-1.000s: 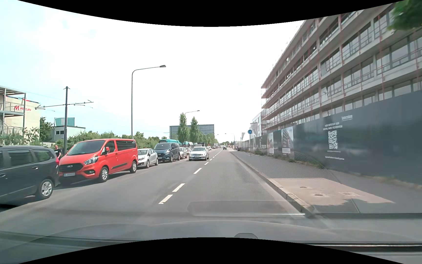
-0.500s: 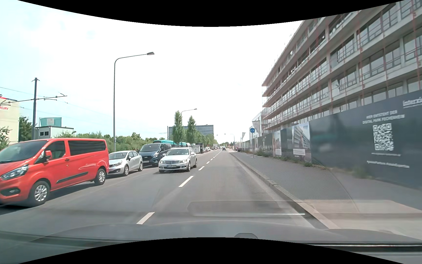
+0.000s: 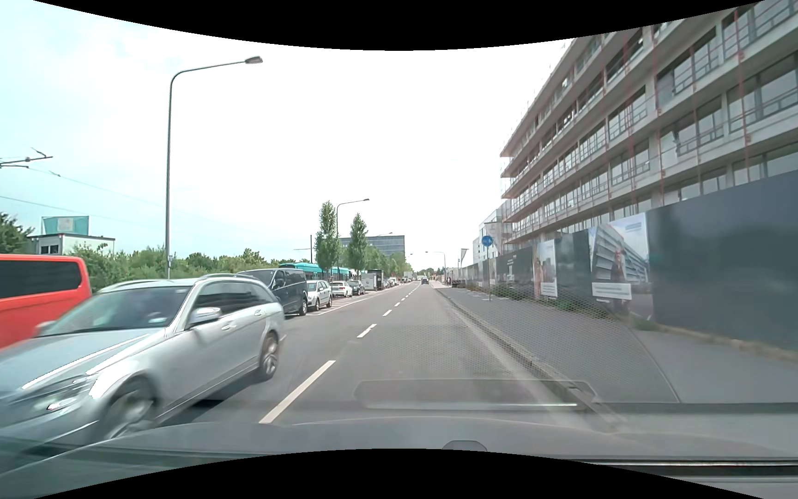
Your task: Follow the waypoints while adhering to traffic rules and regulations
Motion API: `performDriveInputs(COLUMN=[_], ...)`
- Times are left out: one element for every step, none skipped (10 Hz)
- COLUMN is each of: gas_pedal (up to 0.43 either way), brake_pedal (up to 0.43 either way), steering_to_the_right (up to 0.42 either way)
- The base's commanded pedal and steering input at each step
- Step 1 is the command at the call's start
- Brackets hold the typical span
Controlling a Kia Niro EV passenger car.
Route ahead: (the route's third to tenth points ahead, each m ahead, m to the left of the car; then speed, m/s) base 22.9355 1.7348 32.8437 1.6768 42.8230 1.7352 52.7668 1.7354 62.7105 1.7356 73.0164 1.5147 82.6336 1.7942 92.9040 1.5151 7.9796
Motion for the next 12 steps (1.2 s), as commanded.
performDriveInputs(gas_pedal=[0.240, 0.240, 0.240, 0.240, 0.240, 0.228, 0.220, 0.220, 0.220, 0.220, 0.209, 0.209], brake_pedal=[0.000, 0.000, 0.000, 0.000, 0.000, 0.000, 0.000, 0.000, 0.000, 0.000, 0.000, 0.000], steering_to_the_right=[-0.016, -0.012, -0.006, -0.005, -0.005, -0.004, -0.003, -0.003, -0.003, -0.003, -0.003, -0.004])
